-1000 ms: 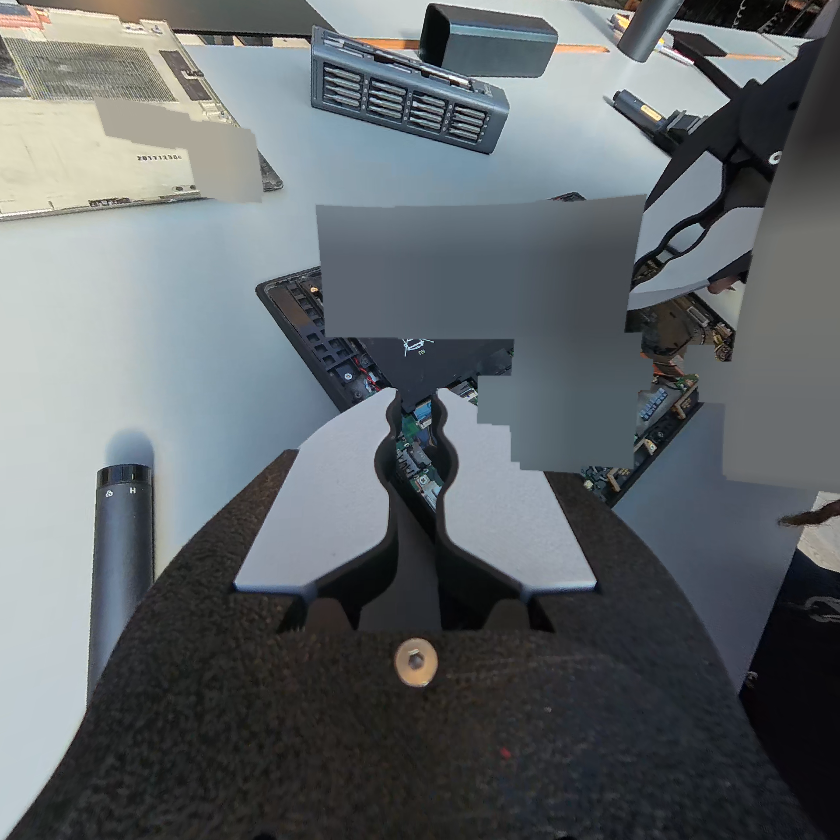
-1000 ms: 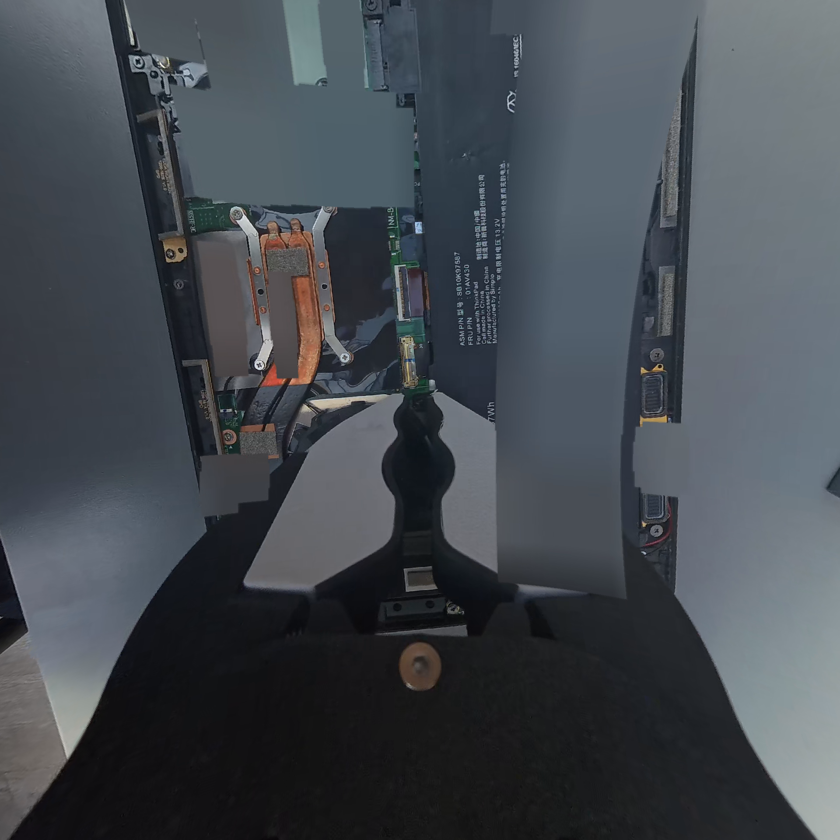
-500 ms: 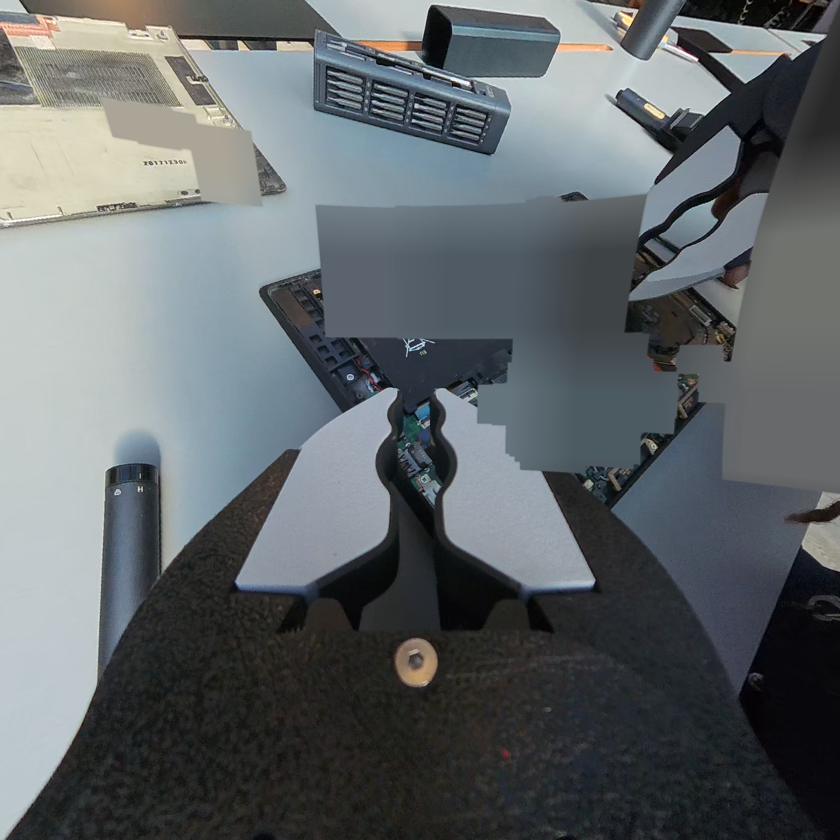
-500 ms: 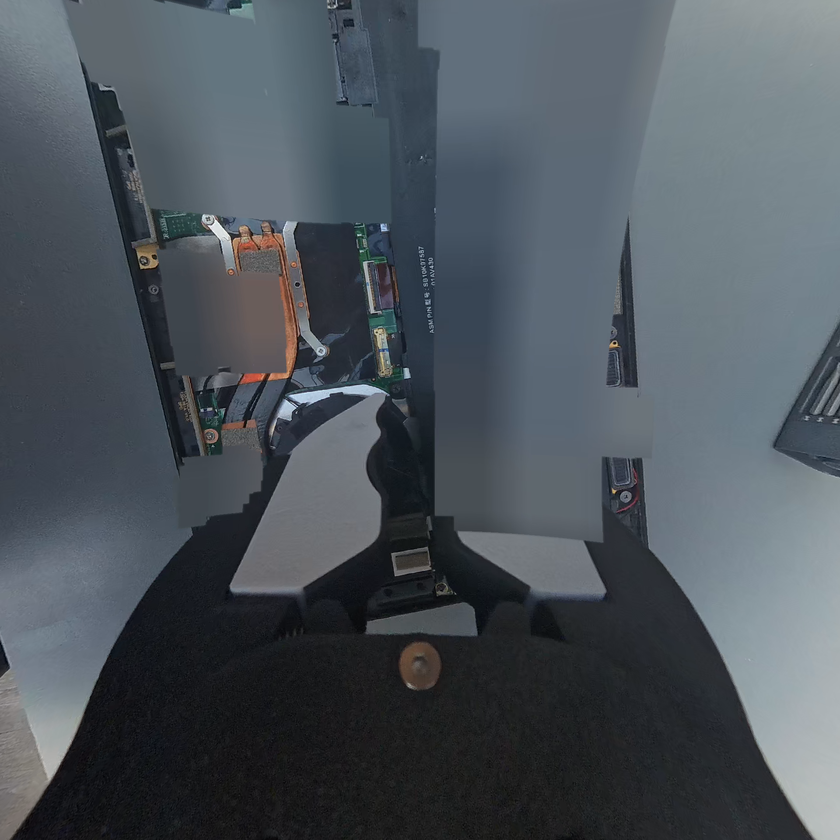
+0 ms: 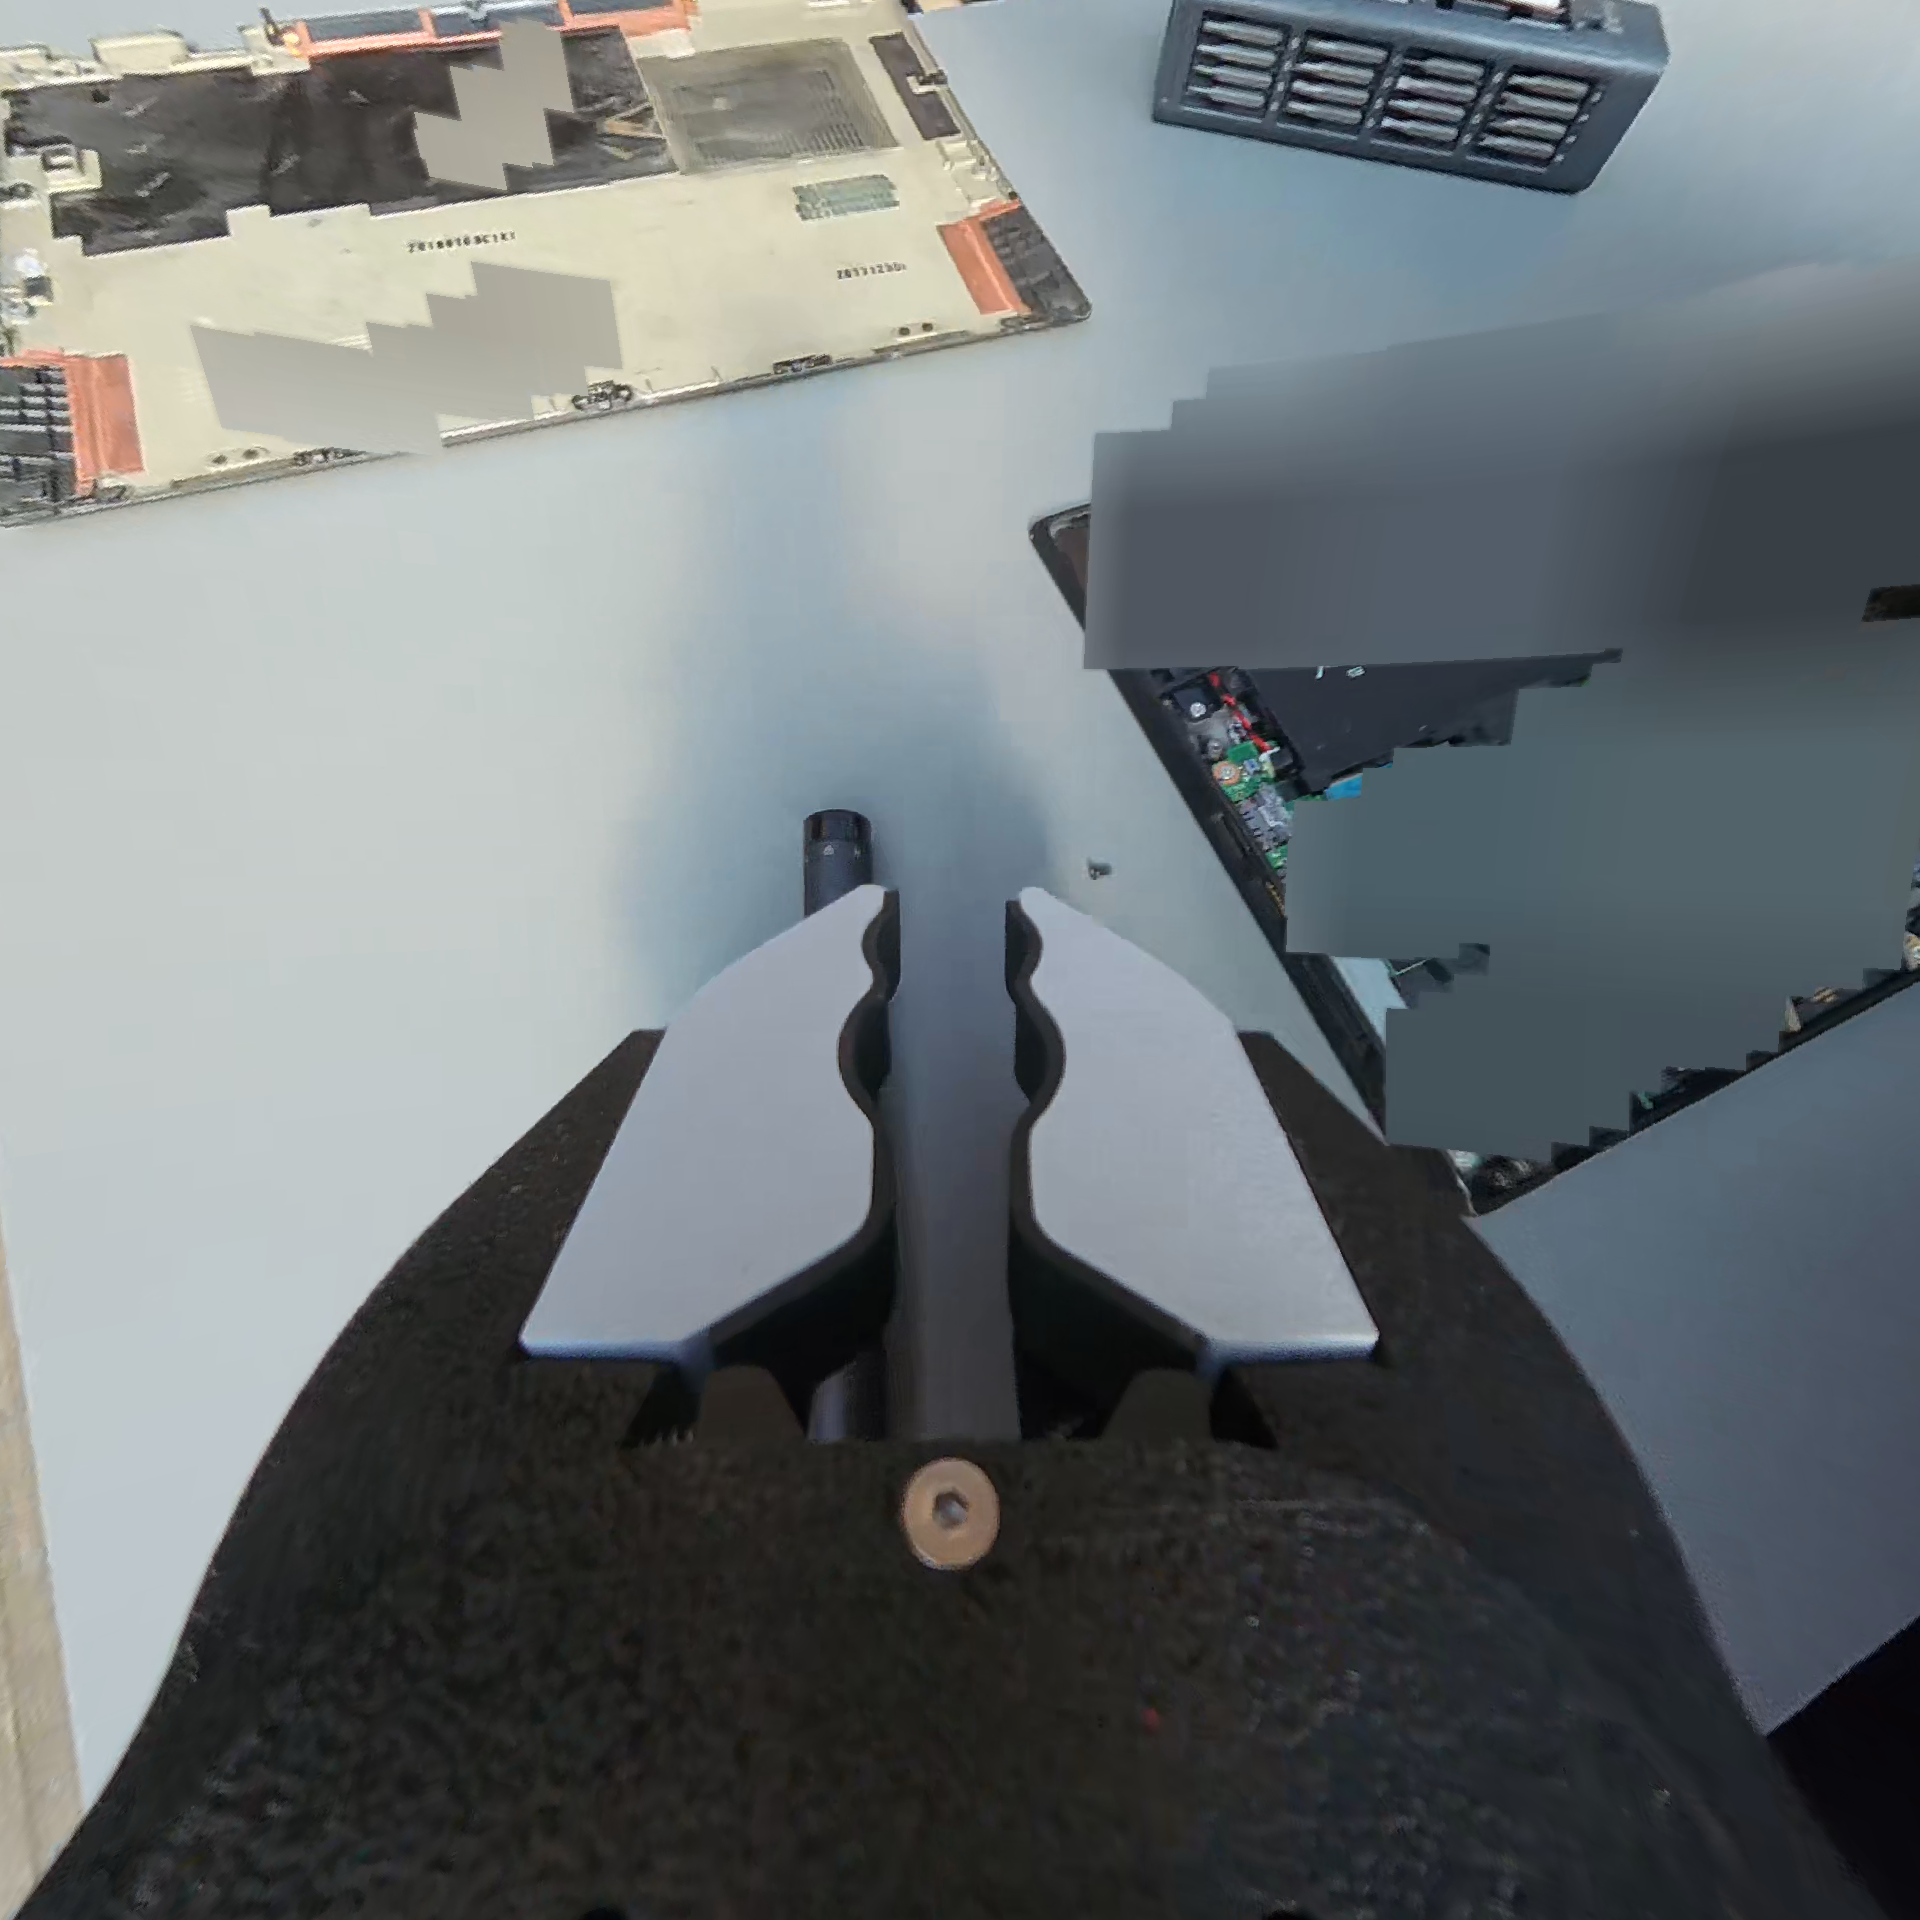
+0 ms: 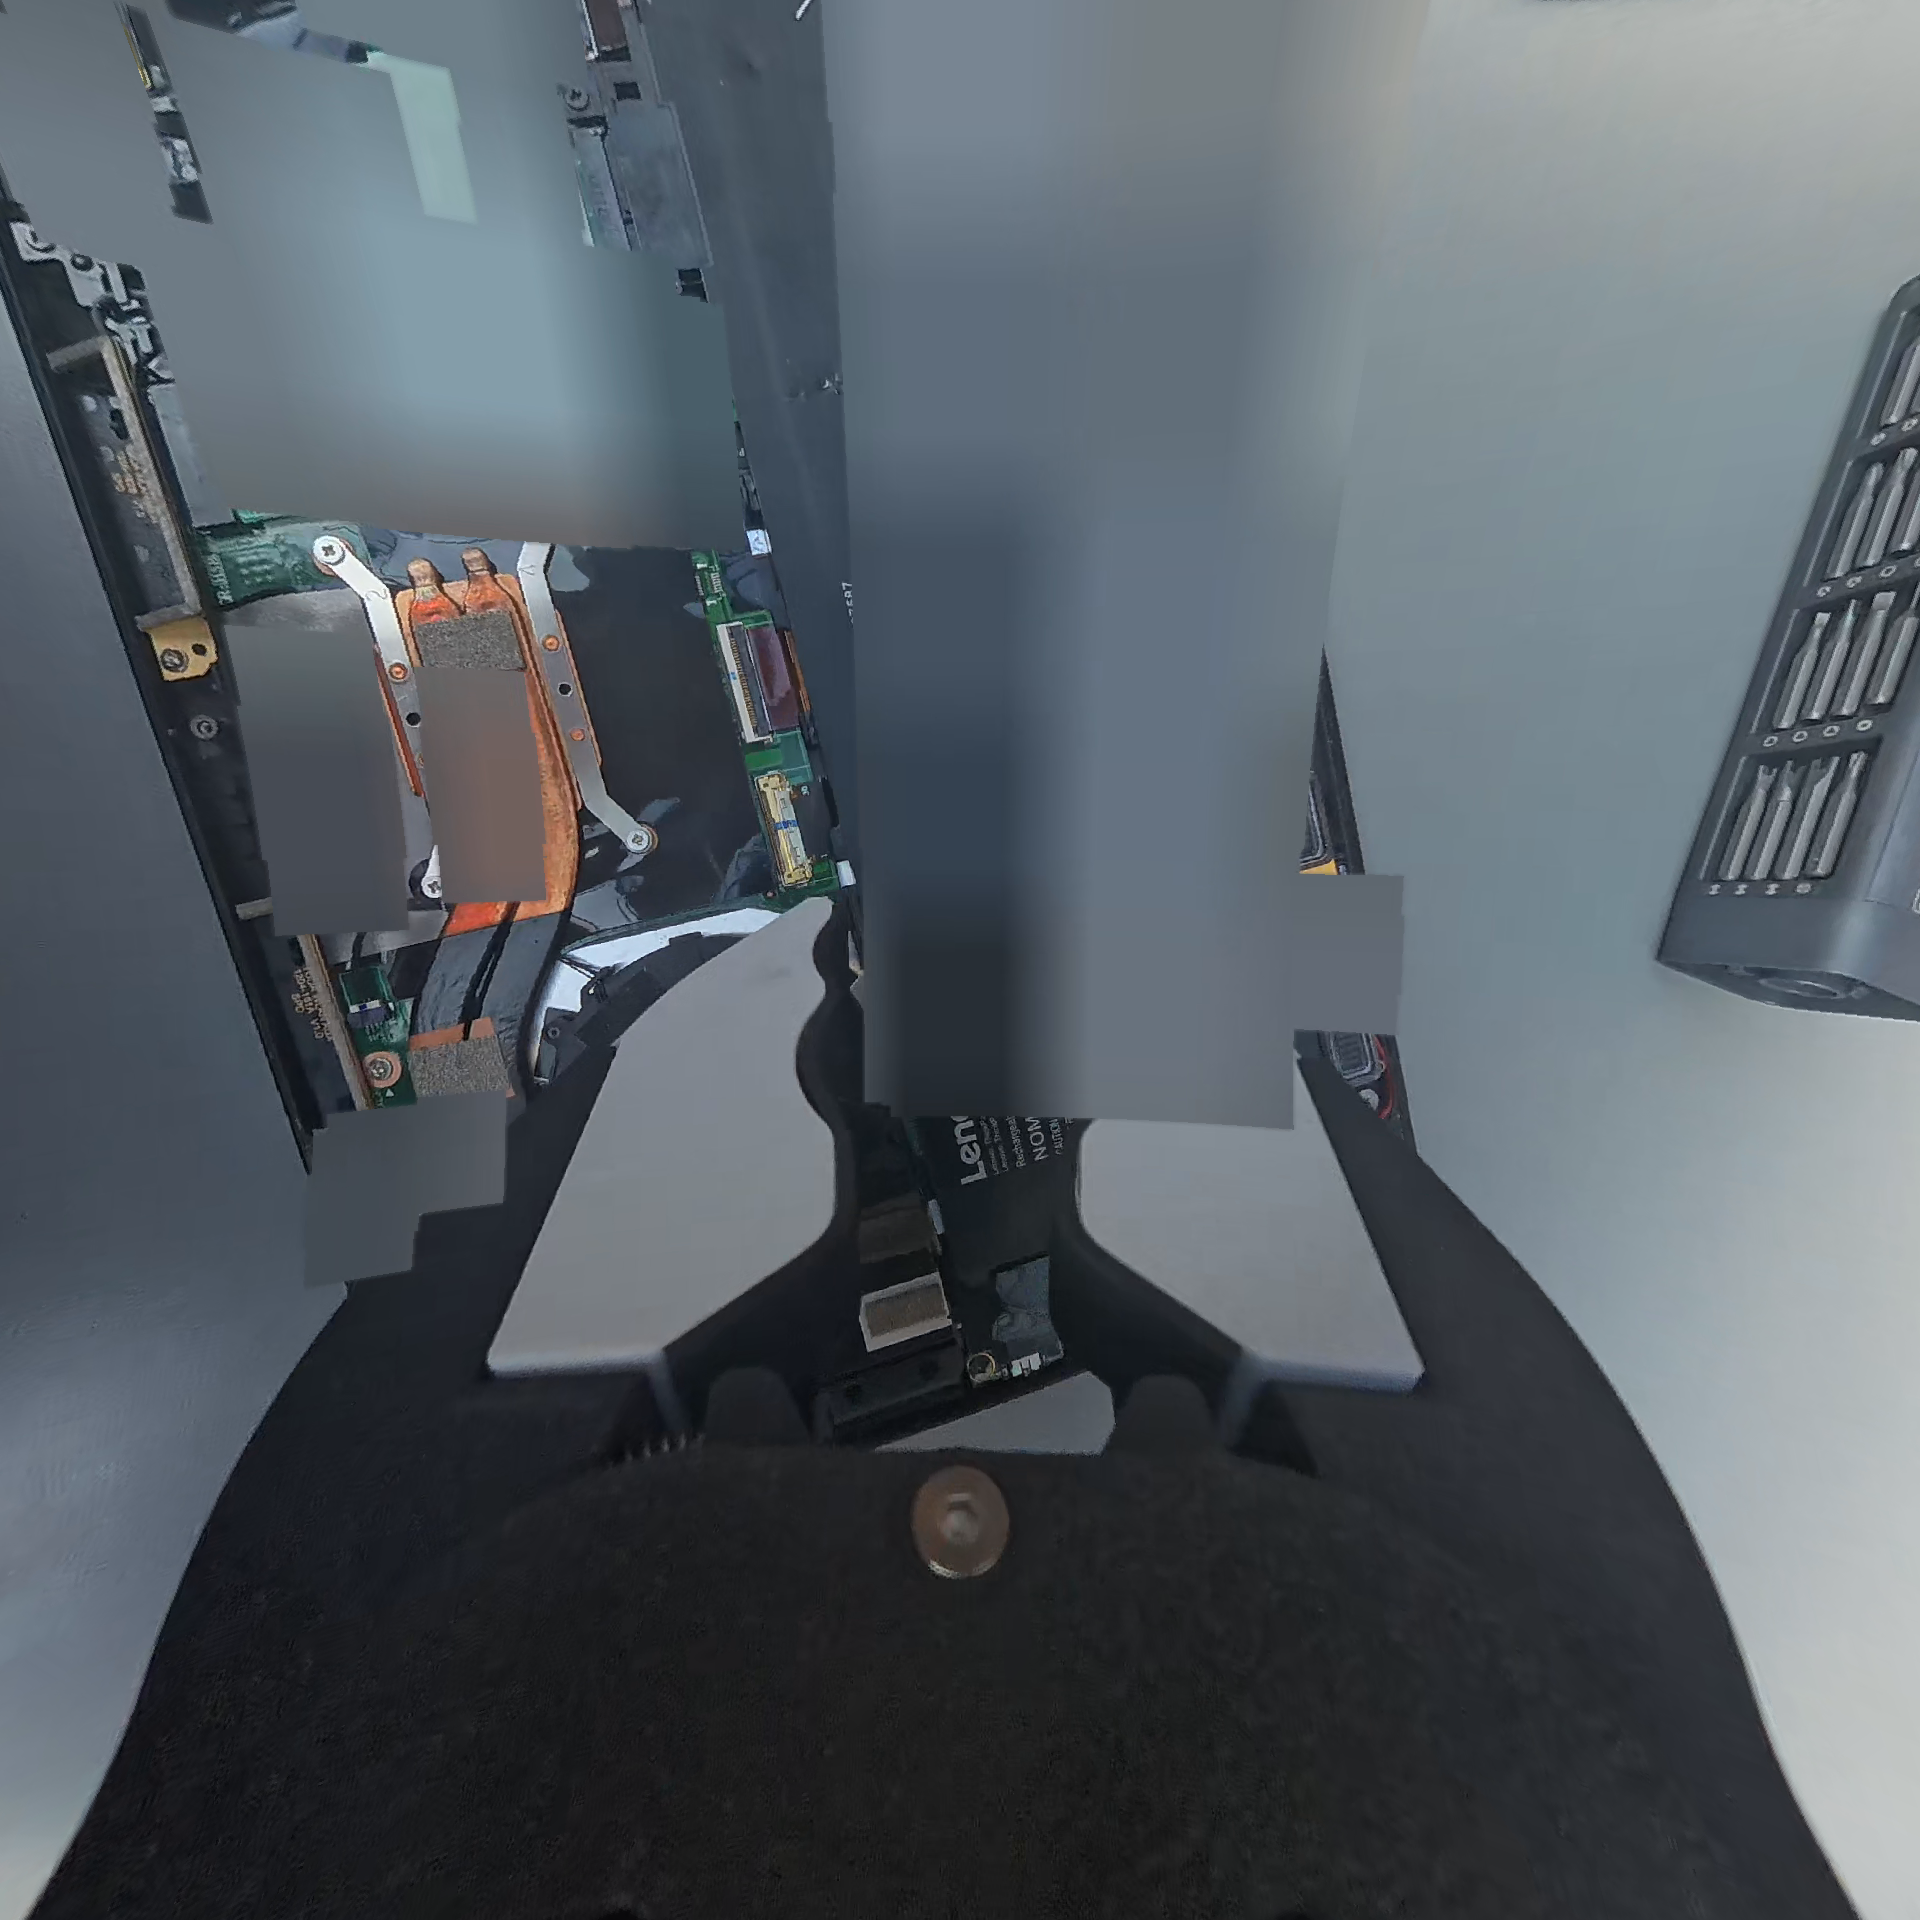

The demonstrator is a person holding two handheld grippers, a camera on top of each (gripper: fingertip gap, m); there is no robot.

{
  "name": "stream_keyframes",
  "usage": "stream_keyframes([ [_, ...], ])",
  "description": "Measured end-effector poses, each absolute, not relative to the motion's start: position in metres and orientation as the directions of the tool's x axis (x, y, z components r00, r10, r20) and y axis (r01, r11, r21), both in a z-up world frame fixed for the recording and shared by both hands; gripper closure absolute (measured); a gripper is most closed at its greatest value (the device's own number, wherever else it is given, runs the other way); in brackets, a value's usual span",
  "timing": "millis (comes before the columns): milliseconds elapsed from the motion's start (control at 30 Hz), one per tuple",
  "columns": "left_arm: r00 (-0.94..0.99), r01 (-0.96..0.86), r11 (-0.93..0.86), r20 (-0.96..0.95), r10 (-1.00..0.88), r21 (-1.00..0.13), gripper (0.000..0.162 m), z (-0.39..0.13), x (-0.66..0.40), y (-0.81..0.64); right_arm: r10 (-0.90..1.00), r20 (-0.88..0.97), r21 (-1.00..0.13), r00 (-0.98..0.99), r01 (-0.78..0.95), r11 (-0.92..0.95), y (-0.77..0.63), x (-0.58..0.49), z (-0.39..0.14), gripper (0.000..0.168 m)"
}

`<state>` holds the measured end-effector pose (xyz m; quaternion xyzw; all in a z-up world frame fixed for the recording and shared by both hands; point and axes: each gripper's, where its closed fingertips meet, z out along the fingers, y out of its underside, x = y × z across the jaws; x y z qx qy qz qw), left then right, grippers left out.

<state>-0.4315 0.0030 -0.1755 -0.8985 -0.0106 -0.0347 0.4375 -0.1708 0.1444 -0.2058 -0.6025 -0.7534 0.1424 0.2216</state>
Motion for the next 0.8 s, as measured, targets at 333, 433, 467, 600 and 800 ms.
stream_keyframes([
  [333,0.998,0.038,-0.794,-0.024,0.066,-0.607,0.136,-0.190,-0.466,-0.046,0.979,0.200,-0.600,-0.038,0.785,0.153,0.142,-0.153,-0.178,0.128],
  [433,0.997,0.069,-0.833,0.021,0.068,-0.549,0.132,-0.198,-0.463,-0.047,0.985,0.171,-0.647,0.007,0.755,0.107,0.133,-0.145,-0.174,0.127],
  [467,0.997,0.073,-0.855,0.042,0.059,-0.514,0.129,-0.204,-0.460,-0.046,0.987,0.160,-0.661,0.020,0.744,0.092,0.130,-0.143,-0.173,0.128],
  [600,1.000,0.004,-0.913,0.020,-0.005,-0.408,0.126,-0.221,-0.451,-0.035,0.990,0.130,-0.702,0.062,0.711,0.048,0.120,-0.129,-0.170,0.128],
  [800,0.998,-0.063,-0.940,0.008,-0.069,-0.336,0.146,-0.232,-0.450,-0.009,0.990,0.101,-0.740,0.099,0.672,0.008,0.104,-0.109,-0.168,0.129],
])
